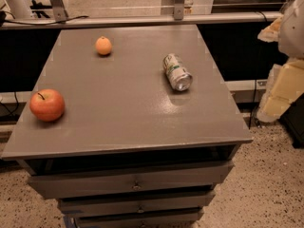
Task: Place 7up can upright
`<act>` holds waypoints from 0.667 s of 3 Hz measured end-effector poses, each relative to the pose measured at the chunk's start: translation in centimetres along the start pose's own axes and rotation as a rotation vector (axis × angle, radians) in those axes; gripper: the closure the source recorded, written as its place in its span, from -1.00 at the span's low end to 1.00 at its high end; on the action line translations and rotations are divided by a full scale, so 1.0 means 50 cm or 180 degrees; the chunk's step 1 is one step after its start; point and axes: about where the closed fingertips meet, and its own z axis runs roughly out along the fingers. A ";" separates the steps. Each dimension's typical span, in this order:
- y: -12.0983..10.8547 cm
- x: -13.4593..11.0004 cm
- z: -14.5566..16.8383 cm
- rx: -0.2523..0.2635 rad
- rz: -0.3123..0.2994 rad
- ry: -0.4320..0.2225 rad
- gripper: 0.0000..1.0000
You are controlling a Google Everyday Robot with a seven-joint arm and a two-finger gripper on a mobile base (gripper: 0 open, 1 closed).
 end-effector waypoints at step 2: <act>-0.022 -0.026 0.017 0.0000 0.0011 -0.0076 -1.00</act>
Offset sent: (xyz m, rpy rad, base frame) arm 0.0390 0.0242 -0.0105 0.0564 0.0052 0.0096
